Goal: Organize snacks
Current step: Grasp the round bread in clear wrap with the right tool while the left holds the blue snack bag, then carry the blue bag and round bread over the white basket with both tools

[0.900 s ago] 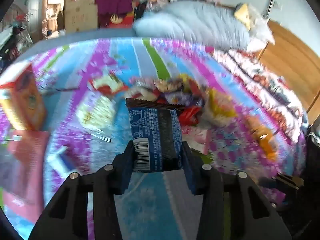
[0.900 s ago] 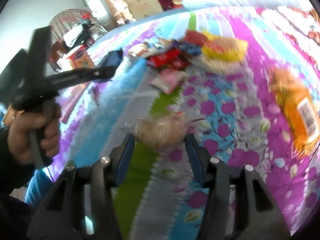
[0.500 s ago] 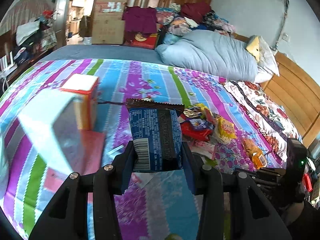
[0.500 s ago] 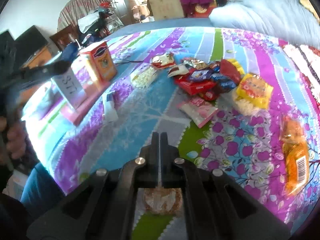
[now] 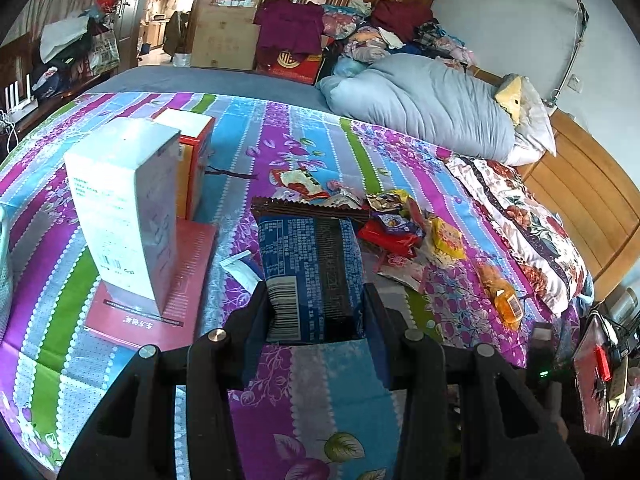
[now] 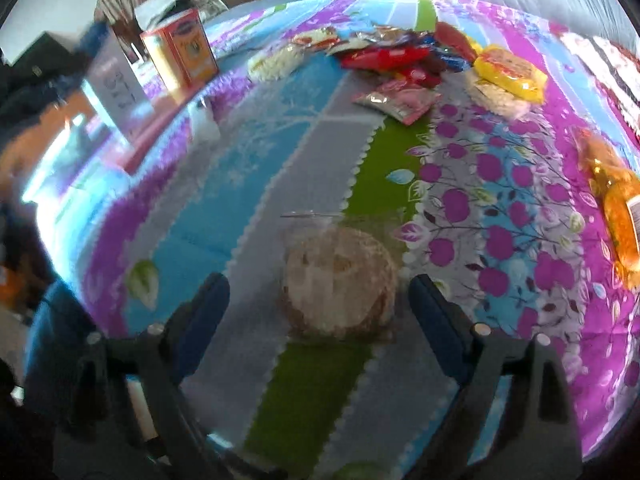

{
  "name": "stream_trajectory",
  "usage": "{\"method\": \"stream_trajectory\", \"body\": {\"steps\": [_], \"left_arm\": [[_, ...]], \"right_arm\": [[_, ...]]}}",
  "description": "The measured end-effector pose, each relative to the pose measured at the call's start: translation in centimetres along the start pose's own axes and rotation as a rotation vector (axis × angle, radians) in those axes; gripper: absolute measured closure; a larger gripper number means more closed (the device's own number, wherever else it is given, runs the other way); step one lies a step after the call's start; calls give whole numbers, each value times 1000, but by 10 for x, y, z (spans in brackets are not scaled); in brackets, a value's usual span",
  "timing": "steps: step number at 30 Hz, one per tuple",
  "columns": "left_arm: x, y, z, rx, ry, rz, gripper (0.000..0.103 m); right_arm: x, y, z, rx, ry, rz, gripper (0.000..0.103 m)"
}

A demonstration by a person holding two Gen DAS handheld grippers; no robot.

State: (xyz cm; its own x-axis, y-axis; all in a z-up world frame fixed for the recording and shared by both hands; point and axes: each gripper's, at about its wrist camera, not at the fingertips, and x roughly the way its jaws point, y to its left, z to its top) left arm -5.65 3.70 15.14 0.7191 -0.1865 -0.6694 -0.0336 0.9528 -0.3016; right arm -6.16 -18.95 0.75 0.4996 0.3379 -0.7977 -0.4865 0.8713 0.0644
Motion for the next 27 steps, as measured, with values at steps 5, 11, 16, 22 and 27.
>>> {"method": "stream_trajectory", "body": {"steps": [5, 11, 16, 22, 27], "left_arm": [[-6, 4, 2, -5, -17, 10, 57], [-32, 13, 13, -6, -81, 36, 57], [-76, 50, 32, -49, -164, 106, 57], [-141, 117, 50, -126, -256, 232, 57], [-195, 189, 57, -215, -299, 335, 57]], "right_arm": [[-8, -8, 2, 39, -6, -5, 44], [-46, 7, 37, 47, -63, 59, 44], [-93, 63, 104, -88, -219, 154, 44], [-120, 156, 194, -209, -305, 355, 44], [-117, 228, 255, -262, -273, 527, 44]]}}
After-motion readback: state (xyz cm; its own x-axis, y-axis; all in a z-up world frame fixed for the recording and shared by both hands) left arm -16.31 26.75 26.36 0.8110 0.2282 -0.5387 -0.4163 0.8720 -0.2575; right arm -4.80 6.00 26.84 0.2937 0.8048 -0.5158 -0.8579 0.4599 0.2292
